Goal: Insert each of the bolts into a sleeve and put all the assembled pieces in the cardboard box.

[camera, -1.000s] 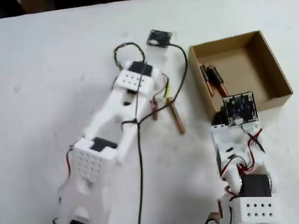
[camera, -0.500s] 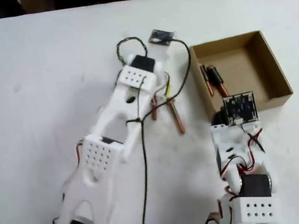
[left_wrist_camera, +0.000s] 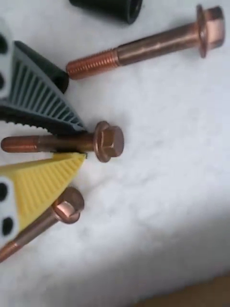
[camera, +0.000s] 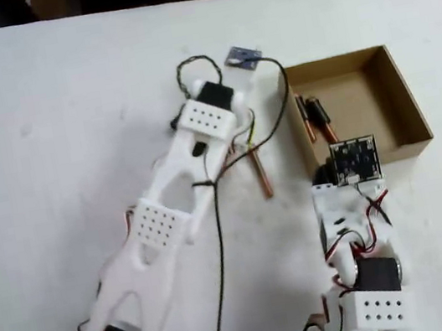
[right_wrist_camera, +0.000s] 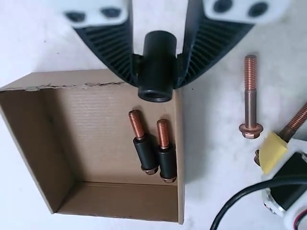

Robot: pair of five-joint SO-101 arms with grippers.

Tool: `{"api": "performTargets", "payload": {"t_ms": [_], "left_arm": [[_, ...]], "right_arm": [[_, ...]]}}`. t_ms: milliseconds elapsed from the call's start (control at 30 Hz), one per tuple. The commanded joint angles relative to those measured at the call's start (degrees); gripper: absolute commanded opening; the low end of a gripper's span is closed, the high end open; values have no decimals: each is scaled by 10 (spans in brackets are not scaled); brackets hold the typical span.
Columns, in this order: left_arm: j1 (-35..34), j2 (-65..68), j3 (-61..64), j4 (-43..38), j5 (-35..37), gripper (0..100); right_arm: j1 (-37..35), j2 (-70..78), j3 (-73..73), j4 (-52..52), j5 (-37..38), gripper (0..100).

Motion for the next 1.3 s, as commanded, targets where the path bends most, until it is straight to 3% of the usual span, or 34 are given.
{"api": "performTargets", "payload": {"t_ms": [0, 200, 367, 500, 767, 933, 1267], "left_arm": [[0, 14, -26, 11, 1, 24], [0, 18, -59, 30, -1, 21], [4, 19, -165, 103, -1, 21], [0, 18, -224, 109, -1, 20], [11, -37, -215, 111, -1, 20], [21, -127, -136, 112, -1, 20], [15, -397, 200, 108, -41, 20]], "right_arm": [[7, -6, -2, -12, -5, 20], [7, -7, -2, -13, -5, 20], [7, -7, -1, -13, -5, 20], [-9, -7, -1, -13, -5, 19], [-31, -7, -1, -11, -5, 18], [-32, -7, -1, -12, -5, 18], [-107, -7, -14, -14, -5, 17]]}}
